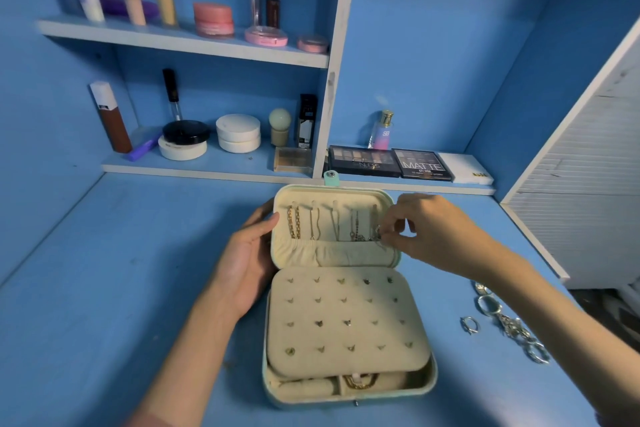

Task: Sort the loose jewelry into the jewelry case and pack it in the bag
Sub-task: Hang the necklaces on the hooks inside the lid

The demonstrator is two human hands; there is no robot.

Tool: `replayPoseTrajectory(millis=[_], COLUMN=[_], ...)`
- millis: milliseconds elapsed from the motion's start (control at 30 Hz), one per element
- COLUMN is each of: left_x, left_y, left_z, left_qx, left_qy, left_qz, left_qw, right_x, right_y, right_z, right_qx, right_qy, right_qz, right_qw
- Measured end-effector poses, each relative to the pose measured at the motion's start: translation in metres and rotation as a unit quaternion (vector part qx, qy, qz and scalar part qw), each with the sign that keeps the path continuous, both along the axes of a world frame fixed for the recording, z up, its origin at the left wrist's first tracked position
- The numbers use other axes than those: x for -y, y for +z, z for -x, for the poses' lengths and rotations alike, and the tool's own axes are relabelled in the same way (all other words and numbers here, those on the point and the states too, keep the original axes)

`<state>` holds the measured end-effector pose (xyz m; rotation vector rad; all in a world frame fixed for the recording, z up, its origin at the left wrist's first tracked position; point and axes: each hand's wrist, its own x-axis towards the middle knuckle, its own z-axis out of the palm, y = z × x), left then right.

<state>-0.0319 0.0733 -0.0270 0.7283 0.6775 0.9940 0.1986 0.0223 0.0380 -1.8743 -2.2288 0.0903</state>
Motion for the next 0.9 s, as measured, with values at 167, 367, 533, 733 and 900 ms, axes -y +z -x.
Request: replayPoseTrajectory(millis=[167, 367, 533, 733, 900], left_x=[-0.001, -0.001, 0.000, -0.001, -0.001], left_y=[-0.001, 0.000, 0.000, 0.000, 0.000], left_z=[-0.001, -0.001, -0.001, -0.001, -0.001], left_qx=[0.004, 0.007, 0.001, -0.004, 0.002], left_qy=[-0.002, -0.004, -0.005, 0.002, 0.003], left_qz=[0.000, -0.001, 0.000, 0.005, 0.011], left_qw=[1.000, 1.000, 1.000, 1.000, 1.000], right_x=[0.006, 0.009, 0.008, -0.008, -0.013], right_y=[-0.005, -0.013, -0.018, -0.012, -0.012], right_z=[0.004, 0.006, 0.011, 0.005, -0.006], right_qx=[0.082, 0.161, 0.195, 0.093, 0.073], right_qy=[0.000, 0.035, 0.047, 0.016, 0.031], right_qz=[0.011, -0.077, -0.126, -0.126, -0.097], right_qw=[0.997, 0.983, 0.971, 0.988, 0.992])
